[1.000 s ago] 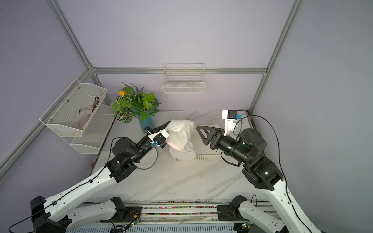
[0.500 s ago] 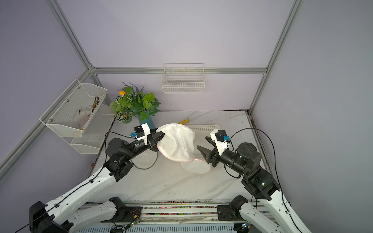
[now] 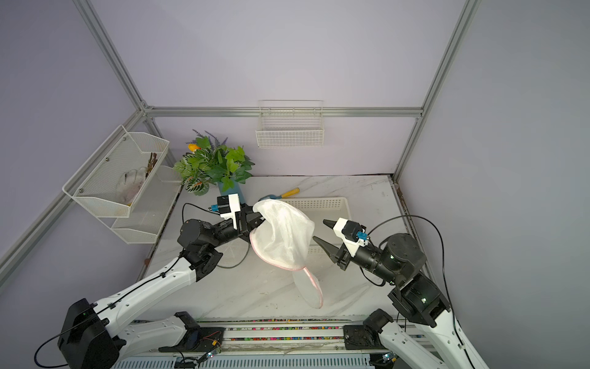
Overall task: Turn the laundry bag inside out
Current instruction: Turn over the laundry bag.
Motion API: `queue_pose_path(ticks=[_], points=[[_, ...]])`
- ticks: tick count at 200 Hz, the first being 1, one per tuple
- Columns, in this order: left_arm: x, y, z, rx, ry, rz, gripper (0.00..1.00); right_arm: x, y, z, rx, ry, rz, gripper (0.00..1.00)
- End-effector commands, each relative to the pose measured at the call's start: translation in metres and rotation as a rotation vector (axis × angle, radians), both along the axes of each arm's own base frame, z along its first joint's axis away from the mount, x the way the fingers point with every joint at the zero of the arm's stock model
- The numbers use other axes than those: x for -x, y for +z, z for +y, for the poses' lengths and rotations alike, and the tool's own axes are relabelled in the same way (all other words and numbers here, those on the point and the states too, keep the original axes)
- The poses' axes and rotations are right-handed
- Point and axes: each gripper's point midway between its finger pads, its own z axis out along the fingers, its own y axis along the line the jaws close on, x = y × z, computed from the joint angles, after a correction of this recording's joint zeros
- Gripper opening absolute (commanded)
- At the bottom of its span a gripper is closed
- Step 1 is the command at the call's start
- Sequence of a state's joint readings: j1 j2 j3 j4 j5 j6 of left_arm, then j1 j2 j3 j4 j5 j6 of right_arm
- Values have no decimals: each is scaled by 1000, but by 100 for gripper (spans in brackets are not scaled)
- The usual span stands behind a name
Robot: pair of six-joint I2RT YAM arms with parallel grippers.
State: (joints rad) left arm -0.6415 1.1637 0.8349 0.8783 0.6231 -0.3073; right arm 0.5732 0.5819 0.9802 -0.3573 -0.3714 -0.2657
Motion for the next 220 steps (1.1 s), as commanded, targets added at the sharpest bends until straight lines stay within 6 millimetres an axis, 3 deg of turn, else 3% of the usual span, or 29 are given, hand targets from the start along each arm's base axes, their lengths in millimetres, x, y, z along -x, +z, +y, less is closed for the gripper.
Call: queue_pose_path(ticks=[1, 76, 118, 159, 180, 198, 214, 220], points=[[11, 15, 5, 54, -45, -43, 0, 6, 10, -11, -62, -36, -25, 51], [12, 9, -4, 51, -127, -7, 0, 9, 13, 16, -37, 115, -8, 47], [12, 3, -14, 40, -193, 21, 0, -1, 19, 25, -44, 132, -48, 44], [8, -8, -26, 25, -224, 60, 0, -3, 27, 33, -64, 168, -71, 36], [3, -12, -30, 33, -231, 82, 0, -5, 25, 34, -61, 161, -67, 27], [-1, -14, -31, 45, -220, 98, 7, -7, 24, 31, -57, 139, -67, 14], [-7, -16, -31, 53, -196, 114, 23, -10, 21, 27, -46, 107, -61, 0], [-9, -16, -30, 55, -185, 120, 29, -12, 21, 25, -44, 90, -58, 0]])
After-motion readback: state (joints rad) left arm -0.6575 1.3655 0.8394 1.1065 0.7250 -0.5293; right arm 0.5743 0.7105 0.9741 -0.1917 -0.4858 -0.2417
